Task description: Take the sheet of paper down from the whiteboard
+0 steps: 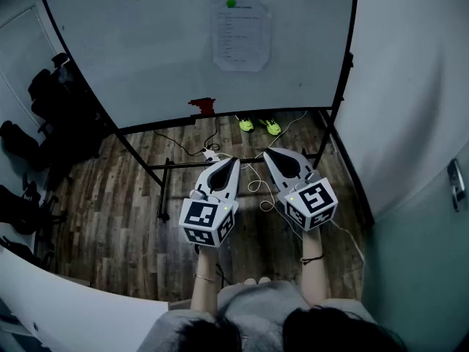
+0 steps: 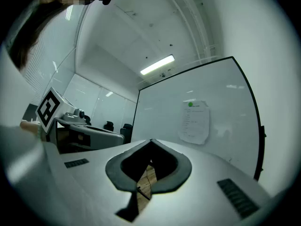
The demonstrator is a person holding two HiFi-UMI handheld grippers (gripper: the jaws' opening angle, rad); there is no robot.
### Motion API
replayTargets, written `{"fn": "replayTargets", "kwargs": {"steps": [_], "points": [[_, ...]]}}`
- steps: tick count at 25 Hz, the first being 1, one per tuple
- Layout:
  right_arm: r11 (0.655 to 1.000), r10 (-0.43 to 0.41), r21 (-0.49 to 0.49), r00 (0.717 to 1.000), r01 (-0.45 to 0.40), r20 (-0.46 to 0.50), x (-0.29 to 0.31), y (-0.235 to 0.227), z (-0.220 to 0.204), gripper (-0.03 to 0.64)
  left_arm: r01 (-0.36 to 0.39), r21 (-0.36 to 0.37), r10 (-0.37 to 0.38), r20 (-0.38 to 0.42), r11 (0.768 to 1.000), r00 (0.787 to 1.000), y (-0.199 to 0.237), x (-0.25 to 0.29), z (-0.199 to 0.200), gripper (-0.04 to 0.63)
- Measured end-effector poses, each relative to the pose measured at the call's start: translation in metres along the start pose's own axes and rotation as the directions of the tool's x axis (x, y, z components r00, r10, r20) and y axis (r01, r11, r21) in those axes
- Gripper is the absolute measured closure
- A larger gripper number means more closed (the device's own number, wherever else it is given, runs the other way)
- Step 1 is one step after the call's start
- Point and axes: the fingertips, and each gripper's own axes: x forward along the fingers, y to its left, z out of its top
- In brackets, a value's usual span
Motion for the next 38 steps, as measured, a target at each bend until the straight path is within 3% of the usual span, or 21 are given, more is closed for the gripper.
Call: {"fn": "replayTargets", "kwargs": {"steps": [13, 23, 29, 38], "points": [[1.0, -0.005, -0.007, 1.0, 0.005, -0.009, -0.013, -0.009, -0.001, 0.617, -0.017, 0.008, 0.017, -0.008, 1.0, 1.0, -0.01, 0.004, -0.002, 0.592], [0.998, 0.022, 0.057, 1.0, -0.022, -0.008, -0.022, 0.003, -0.02, 0.615, -0.091, 0.0, 0.091, -0.061, 0.996, 0.994, -0.015, -0.02, -0.026, 0.592], [0.997, 0.027, 0.068, 1.0, -0.026, -0.01, -0.012, -0.004, -0.026, 0.615, -0.142, 0.014, 0.142, -0.088, 0.99, 0.986, -0.004, -0.016, -0.034, 0.592], [0.998, 0.044, 0.05, 0.999, -0.043, -0.002, 0.027, -0.016, -0.027, 0.615, -0.176, -0.003, 0.176, -0.057, 0.984, 0.983, 0.034, 0.006, -0.03, 0.592]]}}
